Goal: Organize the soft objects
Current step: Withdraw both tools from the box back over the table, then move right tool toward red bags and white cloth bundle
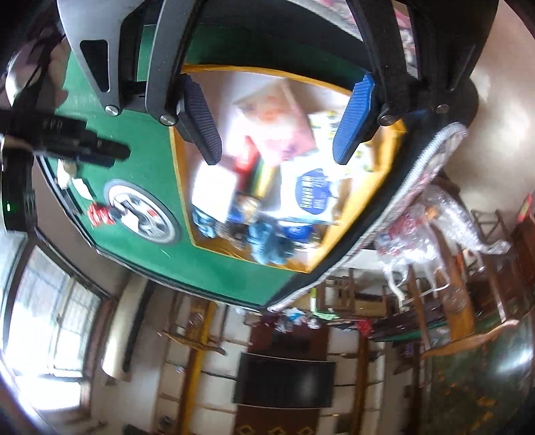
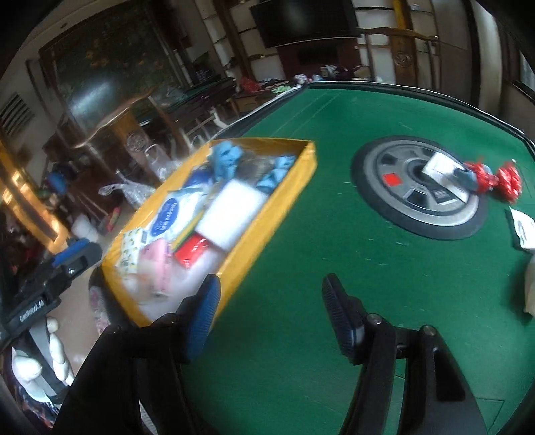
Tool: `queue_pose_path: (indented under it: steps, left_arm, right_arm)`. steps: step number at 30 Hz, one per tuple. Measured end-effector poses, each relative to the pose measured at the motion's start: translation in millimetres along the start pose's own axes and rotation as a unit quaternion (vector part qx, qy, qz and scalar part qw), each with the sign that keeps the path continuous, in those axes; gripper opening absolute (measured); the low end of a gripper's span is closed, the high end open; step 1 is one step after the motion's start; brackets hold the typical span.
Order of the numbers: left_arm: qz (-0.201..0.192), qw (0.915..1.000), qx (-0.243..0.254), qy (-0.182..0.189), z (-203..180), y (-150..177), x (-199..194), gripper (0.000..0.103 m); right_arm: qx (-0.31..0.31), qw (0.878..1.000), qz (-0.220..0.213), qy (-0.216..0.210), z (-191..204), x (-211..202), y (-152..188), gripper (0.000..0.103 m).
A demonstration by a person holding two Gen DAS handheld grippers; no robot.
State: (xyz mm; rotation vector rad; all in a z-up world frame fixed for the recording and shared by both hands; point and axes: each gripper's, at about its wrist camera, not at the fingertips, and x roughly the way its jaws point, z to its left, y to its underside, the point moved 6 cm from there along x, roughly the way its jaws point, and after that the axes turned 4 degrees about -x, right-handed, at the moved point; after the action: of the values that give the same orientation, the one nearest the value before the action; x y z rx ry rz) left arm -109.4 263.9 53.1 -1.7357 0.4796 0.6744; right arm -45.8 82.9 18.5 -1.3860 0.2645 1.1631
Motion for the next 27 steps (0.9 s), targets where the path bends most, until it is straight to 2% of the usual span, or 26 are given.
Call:
queue_pose_path:
  steps: [6,11,27]
  left_arm:
    - [0.036,0.9971,0.067,0.002,-59.3,17.7,13.6,0.068]
    - [0.046,0.9921,0.116,-0.007,-99.3,26.7,19.0,0.068]
    - [0.075,0.9765,0.201,-0.013,-181.1,39.0,43.9,0.068]
  right_arm:
    - [0.058,0.998,-0.024,0.030,-70.0,-32.7,12.8,0.058]
    - [0.095,0.994,-0.042,0.043,-115.8,-56.2,23.8,0.059]
    - [0.158,0.984,-0.068,0.055,-191.8,-90.0,41.5,0.059]
